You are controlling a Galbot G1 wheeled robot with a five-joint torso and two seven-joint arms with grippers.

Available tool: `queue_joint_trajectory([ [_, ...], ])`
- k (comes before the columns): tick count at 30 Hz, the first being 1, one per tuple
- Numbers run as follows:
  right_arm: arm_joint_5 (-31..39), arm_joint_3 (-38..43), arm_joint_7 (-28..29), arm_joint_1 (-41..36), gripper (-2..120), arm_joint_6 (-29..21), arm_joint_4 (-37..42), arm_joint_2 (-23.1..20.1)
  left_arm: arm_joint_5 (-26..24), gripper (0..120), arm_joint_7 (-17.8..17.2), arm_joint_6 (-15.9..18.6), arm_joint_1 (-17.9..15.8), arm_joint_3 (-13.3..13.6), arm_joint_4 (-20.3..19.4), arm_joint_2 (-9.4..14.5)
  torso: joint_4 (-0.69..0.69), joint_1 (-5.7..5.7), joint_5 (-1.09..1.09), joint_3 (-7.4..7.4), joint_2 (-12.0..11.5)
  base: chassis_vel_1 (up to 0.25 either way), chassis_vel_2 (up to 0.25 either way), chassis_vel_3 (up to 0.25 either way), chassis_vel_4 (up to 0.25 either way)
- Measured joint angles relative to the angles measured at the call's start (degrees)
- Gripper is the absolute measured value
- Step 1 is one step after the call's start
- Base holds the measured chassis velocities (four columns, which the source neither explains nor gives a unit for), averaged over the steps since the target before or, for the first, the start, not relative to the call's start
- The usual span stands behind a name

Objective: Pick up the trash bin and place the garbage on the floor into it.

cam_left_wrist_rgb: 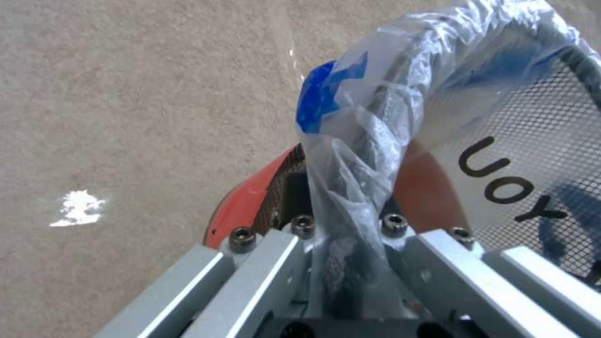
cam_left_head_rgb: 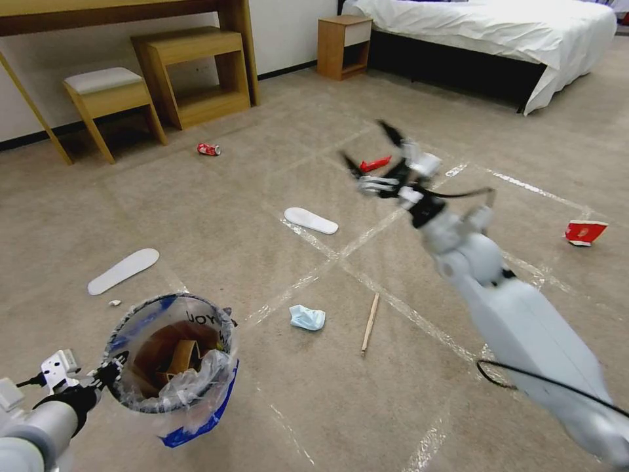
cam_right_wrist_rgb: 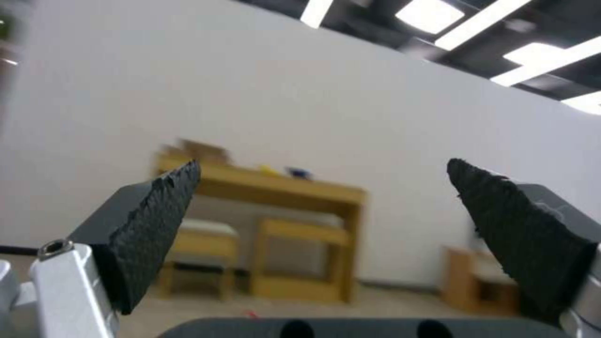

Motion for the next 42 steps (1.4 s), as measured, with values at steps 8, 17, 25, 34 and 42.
queue_joint_trajectory([
  [8, -7.0, 14.1, 6.5, -17.5, 100, 0.7, 4.2, 4.5, 0.1, 0, 0.1, 0.1, 0.5, -0.3, -1.0, -0.7, 0.02, 0.00, -0.03, 0.00, 0.0, 0.000, 0.000, 0.000, 0.000],
  [17, -14.6, 20.0, 8.5, -29.0, 100, 5.8, 5.3, 11.5, 0.1, 0, -0.2, 0.2, 0.7, -1.0, -1.5, -1.9, 0.01, 0.00, -0.04, 0.00, 0.0, 0.000, 0.000, 0.000, 0.000],
  [25, -20.1, 24.2, 9.8, -34.2, 100, 10.0, 6.3, 18.7, 1.2, 0, 0.1, 0.2, 0.8, -1.3, -1.6, -3.9, 0.01, 0.00, -0.03, 0.00, 0.0, 0.000, 0.000, 0.000, 0.000],
  [34, -23.9, 25.3, 9.7, -38.2, 100, 13.5, 5.7, 22.2, 1.8, 0, 0.3, 0.2, 0.6, -1.7, -1.9, -6.1, 0.01, 0.00, -0.02, 0.01, 0.0, 0.000, 0.000, 0.000, 0.000],
  [42, -25.3, 24.6, 9.7, -39.5, 100, 17.6, 3.7, 22.6, 1.6, 0, 0.1, 0.2, 0.7, -2.0, -2.7, -7.8, 0.01, 0.00, -0.02, 0.01, 0.0, 0.000, 0.000, 0.000, 0.000],
])
